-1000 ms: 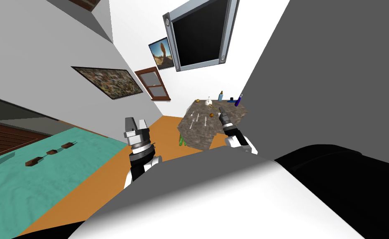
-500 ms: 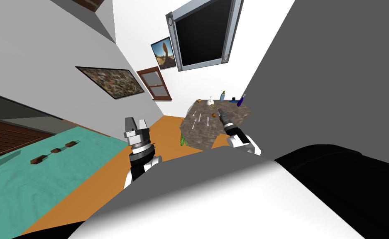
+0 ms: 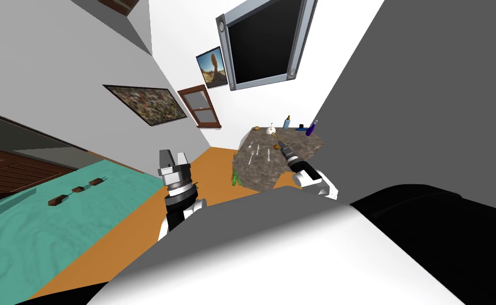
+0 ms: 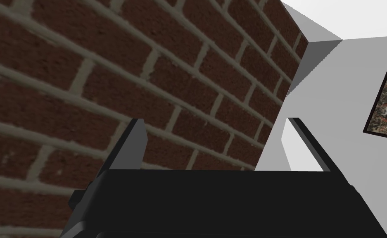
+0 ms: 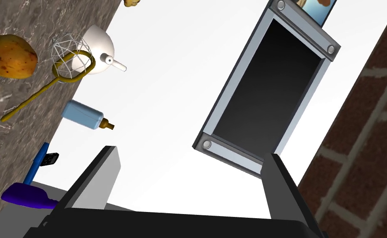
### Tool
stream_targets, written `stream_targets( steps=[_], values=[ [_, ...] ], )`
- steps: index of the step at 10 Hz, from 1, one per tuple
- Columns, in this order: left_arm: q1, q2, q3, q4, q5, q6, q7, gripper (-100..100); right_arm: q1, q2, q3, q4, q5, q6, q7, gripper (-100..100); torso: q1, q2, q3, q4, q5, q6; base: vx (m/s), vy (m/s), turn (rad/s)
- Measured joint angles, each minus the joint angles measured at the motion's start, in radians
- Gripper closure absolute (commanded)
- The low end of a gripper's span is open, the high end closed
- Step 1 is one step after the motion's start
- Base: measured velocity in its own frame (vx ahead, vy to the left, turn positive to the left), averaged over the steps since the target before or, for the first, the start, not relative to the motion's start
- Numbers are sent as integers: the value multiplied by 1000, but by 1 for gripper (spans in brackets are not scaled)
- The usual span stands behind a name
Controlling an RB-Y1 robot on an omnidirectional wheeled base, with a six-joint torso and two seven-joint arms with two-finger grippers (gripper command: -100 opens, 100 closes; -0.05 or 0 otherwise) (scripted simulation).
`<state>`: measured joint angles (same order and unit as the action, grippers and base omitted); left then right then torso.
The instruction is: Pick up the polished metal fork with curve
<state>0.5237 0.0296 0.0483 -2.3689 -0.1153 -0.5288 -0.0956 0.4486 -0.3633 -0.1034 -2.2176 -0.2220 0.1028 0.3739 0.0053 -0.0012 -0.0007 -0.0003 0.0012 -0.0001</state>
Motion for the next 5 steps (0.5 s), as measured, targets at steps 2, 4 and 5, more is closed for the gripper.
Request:
stream_targets(
  steps=[2,4,5],
  values=[
    [0,0,0,0,0,0,0,0,-4,-12,-6,4,-6,46,13,-100,-3,0,0,0,-1,0,17,36,24],
    [0,0,0,0,0,0,0,0,-9,-35,-15,14,-16,95,35,-100,-2,0,0,0,0,0,29,67,39],
    [0,0,0,0,0,0,0,0,-8,-54,-24,16,-25,121,48,-100,-1,-1,0,0,0,0,27,70,26]
  ],
)
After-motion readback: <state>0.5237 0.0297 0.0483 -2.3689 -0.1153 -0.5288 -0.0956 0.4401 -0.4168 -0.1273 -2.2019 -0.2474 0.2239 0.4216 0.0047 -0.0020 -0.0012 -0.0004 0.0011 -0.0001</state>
